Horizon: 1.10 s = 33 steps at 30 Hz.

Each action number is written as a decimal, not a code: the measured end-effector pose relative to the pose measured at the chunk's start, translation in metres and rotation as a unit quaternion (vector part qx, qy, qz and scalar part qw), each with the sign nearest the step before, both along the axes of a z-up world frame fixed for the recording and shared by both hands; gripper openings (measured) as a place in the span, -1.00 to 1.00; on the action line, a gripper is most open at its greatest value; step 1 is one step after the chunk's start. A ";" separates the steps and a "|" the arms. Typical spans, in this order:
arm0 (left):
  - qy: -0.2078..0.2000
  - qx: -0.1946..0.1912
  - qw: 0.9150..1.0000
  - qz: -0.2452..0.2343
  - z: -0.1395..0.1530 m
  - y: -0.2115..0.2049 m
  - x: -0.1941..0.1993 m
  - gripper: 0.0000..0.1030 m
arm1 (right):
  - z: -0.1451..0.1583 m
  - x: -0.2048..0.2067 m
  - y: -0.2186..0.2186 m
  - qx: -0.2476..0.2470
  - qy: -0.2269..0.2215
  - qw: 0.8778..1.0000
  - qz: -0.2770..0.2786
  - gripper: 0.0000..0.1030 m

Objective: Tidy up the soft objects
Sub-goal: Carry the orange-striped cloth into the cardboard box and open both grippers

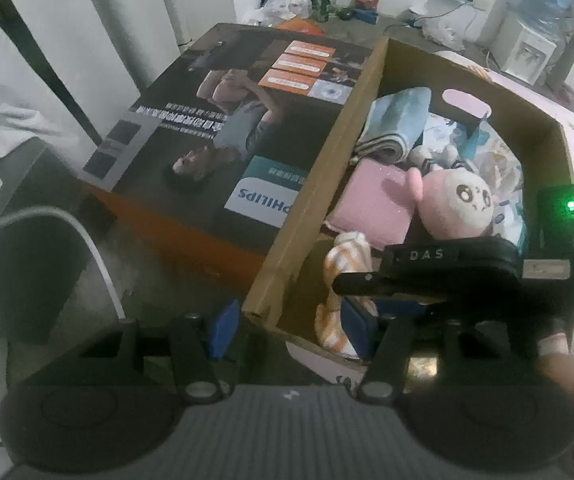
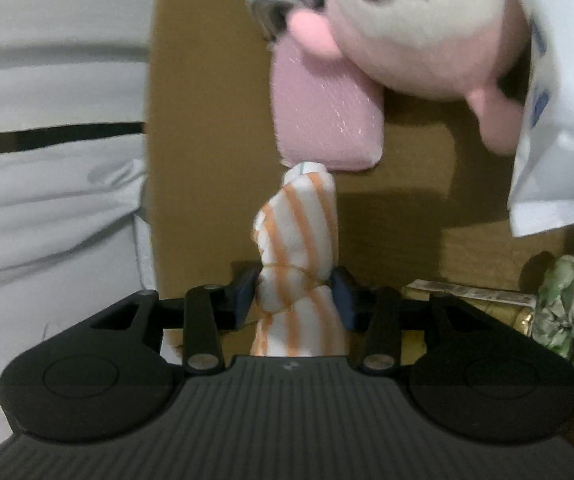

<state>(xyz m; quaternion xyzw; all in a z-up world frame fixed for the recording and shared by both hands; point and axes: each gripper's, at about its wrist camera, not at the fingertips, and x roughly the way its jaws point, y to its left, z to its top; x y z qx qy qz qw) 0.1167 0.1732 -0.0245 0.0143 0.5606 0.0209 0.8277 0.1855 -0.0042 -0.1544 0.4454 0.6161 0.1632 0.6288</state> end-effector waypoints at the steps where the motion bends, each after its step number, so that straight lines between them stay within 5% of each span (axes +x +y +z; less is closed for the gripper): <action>1: 0.001 -0.001 1.000 0.001 -0.002 0.002 -0.002 0.13 | -0.003 0.001 0.003 -0.002 0.002 1.000 0.002 -0.05; 9: 0.002 -0.006 1.000 0.003 -0.008 -0.006 -0.003 0.13 | -0.001 0.008 0.006 -0.031 -0.011 0.999 0.017 0.06; 11: 0.001 -0.011 1.000 0.003 -0.007 -0.010 -0.002 0.13 | 0.003 0.012 0.008 -0.042 -0.030 0.998 0.024 -0.35; 14: 0.001 -0.013 1.000 0.003 -0.008 -0.016 -0.003 0.13 | 0.006 0.019 0.009 -0.028 -0.056 0.997 0.035 -0.60; 18: 0.006 -0.013 1.000 0.005 -0.012 -0.022 -0.005 0.13 | 0.012 0.024 0.024 -0.036 -0.086 0.995 0.046 -0.61; 30: 0.005 -0.010 1.000 -0.004 -0.011 -0.039 -0.010 0.23 | 0.006 0.041 0.022 -0.024 -0.062 0.996 0.066 -0.48; 33: 0.004 -0.018 1.000 -0.009 -0.008 -0.048 -0.010 0.27 | 0.017 0.038 0.003 0.007 -0.070 0.996 0.049 -0.17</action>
